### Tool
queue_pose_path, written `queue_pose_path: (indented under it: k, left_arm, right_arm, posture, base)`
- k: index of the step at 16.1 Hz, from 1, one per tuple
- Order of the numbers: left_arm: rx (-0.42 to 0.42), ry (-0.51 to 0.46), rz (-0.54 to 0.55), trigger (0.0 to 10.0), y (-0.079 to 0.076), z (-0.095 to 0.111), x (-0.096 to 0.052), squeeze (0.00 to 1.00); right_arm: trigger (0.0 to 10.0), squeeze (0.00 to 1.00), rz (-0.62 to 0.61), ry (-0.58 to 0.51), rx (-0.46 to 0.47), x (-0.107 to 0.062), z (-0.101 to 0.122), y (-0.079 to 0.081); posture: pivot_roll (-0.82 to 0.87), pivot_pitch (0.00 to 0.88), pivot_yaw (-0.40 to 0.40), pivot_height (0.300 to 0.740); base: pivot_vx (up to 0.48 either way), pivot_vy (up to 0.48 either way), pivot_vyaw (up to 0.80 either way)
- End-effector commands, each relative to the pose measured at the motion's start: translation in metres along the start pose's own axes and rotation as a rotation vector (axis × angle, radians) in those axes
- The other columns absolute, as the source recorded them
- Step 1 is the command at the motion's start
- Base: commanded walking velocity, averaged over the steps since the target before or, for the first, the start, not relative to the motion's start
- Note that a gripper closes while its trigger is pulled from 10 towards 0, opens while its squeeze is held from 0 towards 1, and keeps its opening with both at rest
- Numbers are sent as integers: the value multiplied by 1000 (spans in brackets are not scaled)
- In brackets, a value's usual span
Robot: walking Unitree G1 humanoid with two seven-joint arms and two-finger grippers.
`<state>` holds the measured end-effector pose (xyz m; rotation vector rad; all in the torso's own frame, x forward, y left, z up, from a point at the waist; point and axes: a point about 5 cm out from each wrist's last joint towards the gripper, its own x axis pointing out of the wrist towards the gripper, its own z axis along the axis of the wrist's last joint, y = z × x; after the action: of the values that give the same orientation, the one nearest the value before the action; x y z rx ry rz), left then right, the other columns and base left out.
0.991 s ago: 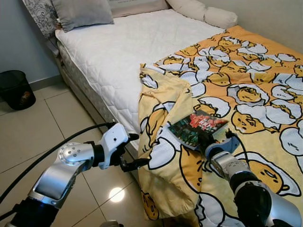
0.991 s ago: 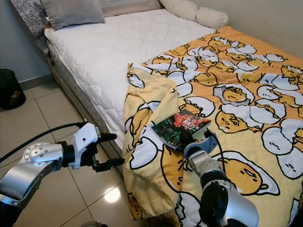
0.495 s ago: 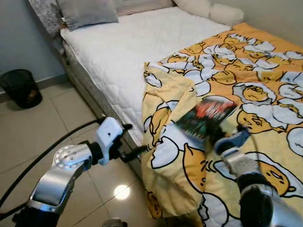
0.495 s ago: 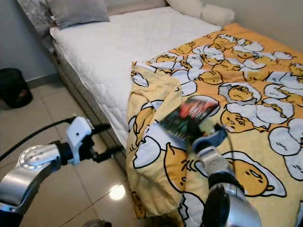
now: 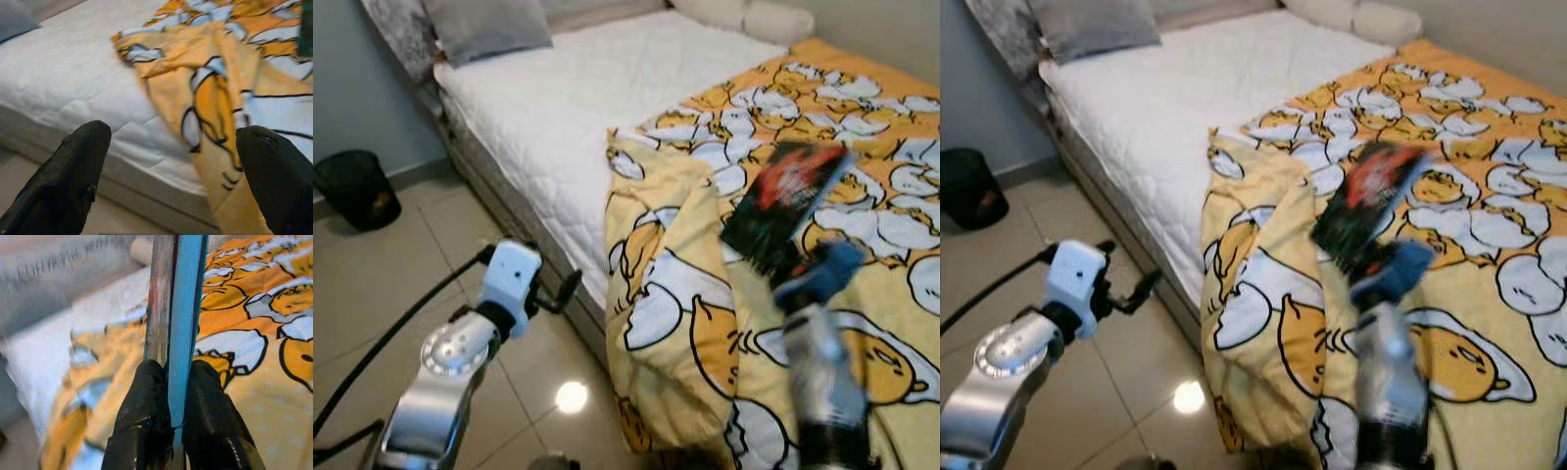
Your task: Clean up the room
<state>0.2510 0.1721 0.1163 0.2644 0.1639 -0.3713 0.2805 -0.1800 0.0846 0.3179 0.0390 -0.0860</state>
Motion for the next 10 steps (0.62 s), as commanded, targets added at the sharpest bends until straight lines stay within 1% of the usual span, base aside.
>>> queue_pose_path:
  k: [1,2,4,6,9,10]
  left_arm:
    - [18,-9,45,10000,3,2,-1,1000]
    - [13,-2,56,10000,2,1,-1,1000]
    - [9,16,43,10000,-2,-2,-5,1000]
    - [1,31,24,10000,-2,-4,-10,1000]
    - [-21,24,39,10000,4,-2,-7,1000]
    - [-23,23,42,10000,4,-1,-5,1000]
  right_arm:
    - [10000,0,-1,-91,-111,-2,19,8]
    - [10000,0,-41,-64,-152,-11,12,6]
    - [10000,0,-97,-43,-149,-22,6,3]
    - [10000,0,-108,-17,-161,-25,1,0]
    - [10000,0,-127,-15,-183,-27,2,-1]
    - [10000,0,-140,-15,-207,-28,1,-1]
  posture:
    - [-56,0,-8,740]
    - [-44,0,-15,740]
    - [-31,0,-18,740]
    - [-36,0,-10,740]
    - [-50,0,5,740]
    - [-51,0,13,740]
  base:
    - [0,0,0]
    - [0,0,-800]
    - [0,0,-800]
    - [0,0,-800]
    - [0,0,-800]
    - [0,0,-800]
